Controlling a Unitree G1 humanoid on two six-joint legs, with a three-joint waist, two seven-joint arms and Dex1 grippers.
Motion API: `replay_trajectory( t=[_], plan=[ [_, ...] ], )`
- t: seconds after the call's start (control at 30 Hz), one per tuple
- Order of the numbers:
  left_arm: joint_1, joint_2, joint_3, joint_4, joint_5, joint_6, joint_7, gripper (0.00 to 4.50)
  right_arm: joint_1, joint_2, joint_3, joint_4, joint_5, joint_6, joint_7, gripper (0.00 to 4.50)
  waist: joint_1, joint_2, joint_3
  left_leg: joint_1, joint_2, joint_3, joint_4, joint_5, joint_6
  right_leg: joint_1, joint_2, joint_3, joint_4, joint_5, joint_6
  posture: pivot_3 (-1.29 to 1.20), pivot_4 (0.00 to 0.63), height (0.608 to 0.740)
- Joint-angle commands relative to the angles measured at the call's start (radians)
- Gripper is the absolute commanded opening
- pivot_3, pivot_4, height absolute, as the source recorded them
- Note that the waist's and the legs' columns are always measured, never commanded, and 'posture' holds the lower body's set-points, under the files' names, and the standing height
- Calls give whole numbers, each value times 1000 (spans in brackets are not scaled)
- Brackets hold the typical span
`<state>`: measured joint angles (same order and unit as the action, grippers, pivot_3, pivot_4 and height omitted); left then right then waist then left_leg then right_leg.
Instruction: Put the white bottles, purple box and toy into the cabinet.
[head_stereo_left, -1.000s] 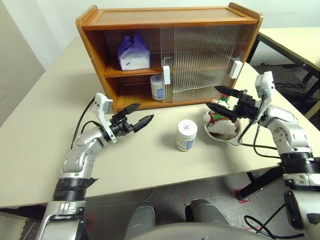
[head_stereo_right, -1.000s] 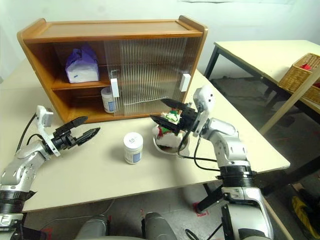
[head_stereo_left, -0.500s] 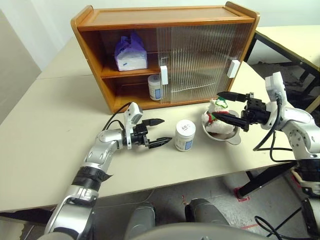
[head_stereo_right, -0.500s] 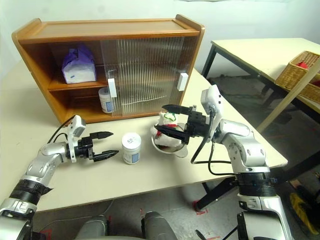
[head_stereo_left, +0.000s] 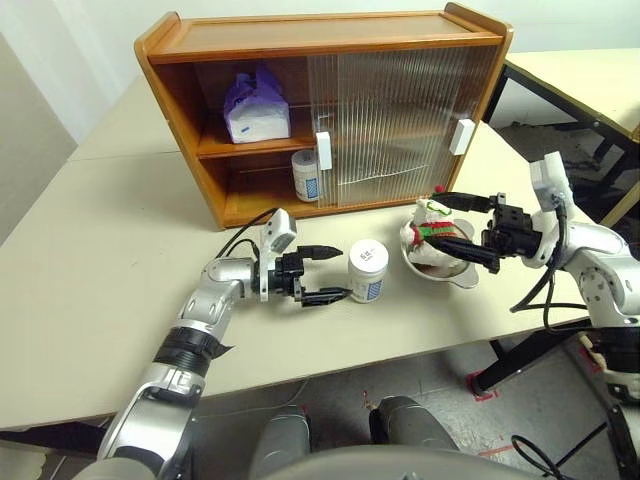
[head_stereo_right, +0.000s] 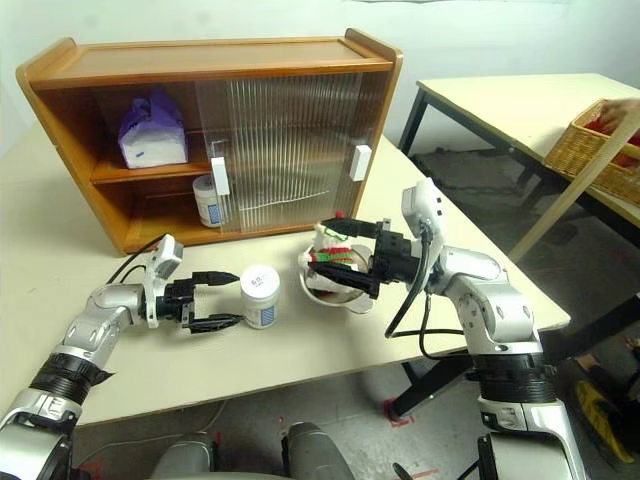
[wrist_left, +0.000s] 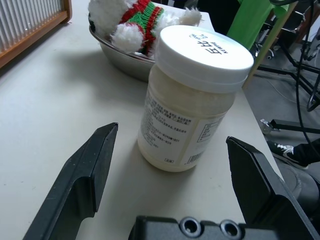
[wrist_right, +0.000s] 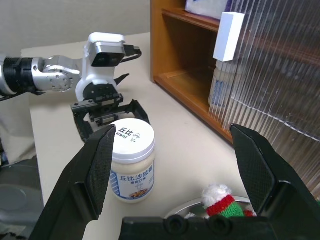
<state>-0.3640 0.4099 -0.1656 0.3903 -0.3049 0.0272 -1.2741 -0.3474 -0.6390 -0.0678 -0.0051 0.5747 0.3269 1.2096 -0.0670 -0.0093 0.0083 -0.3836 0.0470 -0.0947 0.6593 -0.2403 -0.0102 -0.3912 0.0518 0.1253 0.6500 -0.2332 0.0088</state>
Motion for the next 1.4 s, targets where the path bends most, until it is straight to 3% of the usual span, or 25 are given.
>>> replay_trajectory(
  t=[0.03, 0.53, 0.73, 0.83, 1.03, 1.4],
  plan=[
    [-24, -33, -18, 45, 31, -34, 13, 4477, -13, 2, 4, -31, 3, 17, -14, 4500, 0, 0, 0, 0, 0, 0, 0, 0, 0, 0, 0, 0, 0, 0, 0, -133, 0, 740],
    [-91, -97, -19, 192, 89, -129, 5, 4477, -3, 2, -10, -84, 15, 53, -58, 4500, -15, 1, 0, -1, -1, 0, 0, 0, 2, 1, 0, 0, 0, -1, 2, -160, 0, 740],
    [-90, -98, -9, 194, 85, -125, 6, 3058, -6, 11, -2, -78, 9, 42, -66, 4500, -19, 1, 0, -1, -1, 0, 0, 1, 2, 1, 0, 0, 0, -1, 3, -160, 0, 740],
    [-86, -94, 14, 183, 77, -125, 35, 3057, -12, 16, 4, -63, 2, 32, -63, 4500, -20, 1, 0, -1, -1, 0, 0, 1, 2, 1, 0, 0, 0, -1, 3, -160, 0, 740],
    [-44, -78, 133, 91, 28, -72, 197, 3057, -13, 21, 8, -46, -4, 18, -55, 4500, -23, 1, 0, -2, -1, 0, 0, 1, 2, 0, 0, -1, 0, -2, 4, -135, 0, 740],
    [97, -111, 282, -158, 77, 121, 719, 3057, -12, 46, 21, -16, -16, -13, -43, 4500, -17, 1, 0, -4, -4, 1, 0, -1, 5, 0, 0, 0, -1, -5, 6, -121, 0, 740]
  ],
)
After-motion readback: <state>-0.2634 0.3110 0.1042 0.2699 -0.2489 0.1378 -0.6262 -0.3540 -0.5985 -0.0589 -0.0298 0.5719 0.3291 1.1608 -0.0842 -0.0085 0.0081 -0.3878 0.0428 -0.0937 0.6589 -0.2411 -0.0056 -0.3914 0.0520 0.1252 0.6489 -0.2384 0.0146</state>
